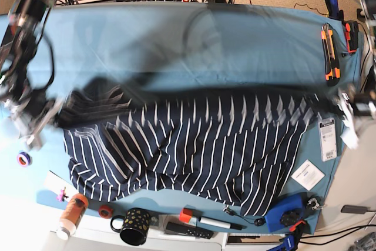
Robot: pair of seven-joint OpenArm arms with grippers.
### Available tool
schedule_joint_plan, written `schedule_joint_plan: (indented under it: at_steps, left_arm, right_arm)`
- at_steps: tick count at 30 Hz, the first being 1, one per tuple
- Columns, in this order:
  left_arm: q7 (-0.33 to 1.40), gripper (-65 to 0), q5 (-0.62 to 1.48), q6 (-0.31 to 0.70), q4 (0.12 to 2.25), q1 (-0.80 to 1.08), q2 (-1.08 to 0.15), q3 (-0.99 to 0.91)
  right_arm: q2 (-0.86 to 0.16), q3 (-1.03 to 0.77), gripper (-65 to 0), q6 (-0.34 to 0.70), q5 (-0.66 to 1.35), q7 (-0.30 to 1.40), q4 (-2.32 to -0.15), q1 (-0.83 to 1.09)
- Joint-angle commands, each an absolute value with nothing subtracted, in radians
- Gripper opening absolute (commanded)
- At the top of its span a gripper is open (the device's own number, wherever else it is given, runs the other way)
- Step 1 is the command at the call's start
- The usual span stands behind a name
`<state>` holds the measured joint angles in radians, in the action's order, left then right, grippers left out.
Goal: Layout the t-shirt on the table in an organized manner, then fold the t-shirt properly
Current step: 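Lay the lifted shirt down flat, drawing both grippers apart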
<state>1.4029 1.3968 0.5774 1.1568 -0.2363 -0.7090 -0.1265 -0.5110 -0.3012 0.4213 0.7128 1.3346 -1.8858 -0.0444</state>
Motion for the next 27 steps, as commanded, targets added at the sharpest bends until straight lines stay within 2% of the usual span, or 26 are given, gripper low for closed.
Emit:
schedule_joint_plan:
  at_steps: [1, 9, 14, 19, 22, 27]
  left_arm:
    - [1.396, -65.0, 1.401, 0.578, 1.192, -0.226, -0.719, -0.151]
    - [1.396, -65.0, 1.391, 0.589, 1.396, 0.041, -0.601, -0.436]
    - [1.396, -65.0, 1.392, 0.589, 1.456, 0.142, -0.604, -0.574]
    - [1.396, -65.0, 1.399, 0.588, 1.460, 0.189, -0.627, -0.640]
    - [1.396, -65.0, 1.407, 0.588, 1.460, 0.215, -0.635, -0.638]
    - [1.396, -65.0, 1.407, 0.589, 1.460, 0.246, -0.642, -0.638]
  right_arm:
    - [-0.524, -0.315, -65.0, 0.427, 0.722, 1.312, -1.926, -0.021]
    - [-0.490, -0.316, -65.0, 0.430, 0.721, 1.314, -2.008, 0.231]
    - [-0.490, -0.384, -65.0, 0.427, 0.708, 1.317, -2.009, 0.274]
    - [-0.491, -0.606, -65.0, 0.428, 0.793, 1.326, -2.010, 0.283]
    - [-0.490, -0.718, -65.0, 0.463, 0.879, 1.362, -2.009, 0.361]
    - [-0.490, -0.754, -65.0, 0.530, 1.018, 1.396, -2.009, 0.559]
